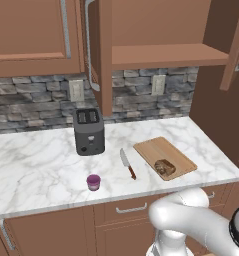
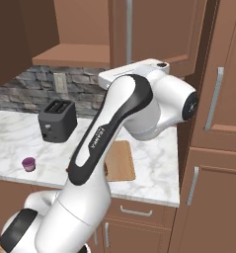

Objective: Pick the bread, place it on the cutting board, pick the jam, place it on the counter, and close the cabinet.

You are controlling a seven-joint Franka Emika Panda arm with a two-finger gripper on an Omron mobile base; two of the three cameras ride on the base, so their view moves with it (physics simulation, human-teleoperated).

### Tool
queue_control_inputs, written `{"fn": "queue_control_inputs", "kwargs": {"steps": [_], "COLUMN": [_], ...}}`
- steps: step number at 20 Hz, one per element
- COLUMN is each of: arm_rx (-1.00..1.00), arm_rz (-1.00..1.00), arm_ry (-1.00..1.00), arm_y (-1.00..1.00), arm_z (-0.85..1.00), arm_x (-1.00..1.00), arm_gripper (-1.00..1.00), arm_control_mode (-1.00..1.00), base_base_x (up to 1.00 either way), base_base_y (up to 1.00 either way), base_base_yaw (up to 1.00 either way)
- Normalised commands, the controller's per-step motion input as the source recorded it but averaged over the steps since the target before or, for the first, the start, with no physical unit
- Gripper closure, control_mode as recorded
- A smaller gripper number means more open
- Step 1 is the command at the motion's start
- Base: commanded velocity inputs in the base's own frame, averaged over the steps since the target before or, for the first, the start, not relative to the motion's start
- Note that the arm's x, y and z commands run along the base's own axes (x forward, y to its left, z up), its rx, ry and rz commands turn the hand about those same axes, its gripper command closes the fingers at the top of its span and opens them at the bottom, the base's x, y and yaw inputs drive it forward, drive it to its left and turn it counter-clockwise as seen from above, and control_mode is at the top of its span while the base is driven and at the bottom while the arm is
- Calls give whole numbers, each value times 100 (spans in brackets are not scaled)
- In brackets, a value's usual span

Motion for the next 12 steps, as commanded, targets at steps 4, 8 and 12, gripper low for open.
{"fn": "queue_control_inputs", "kwargs": {"steps": [4, 8, 12], "arm_rx": [3, 3, 2], "arm_rz": [0, 0, 0], "arm_ry": [-2, 0, 0], "arm_y": [5, 6, 10], "arm_z": [0, 0, 0], "arm_x": [9, 27, 30], "arm_gripper": [-100, -100, -100], "arm_control_mode": [-100, -100, -100], "base_base_x": [0, 0, 0], "base_base_y": [0, 0, 0], "base_base_yaw": [0, 0, 0]}}
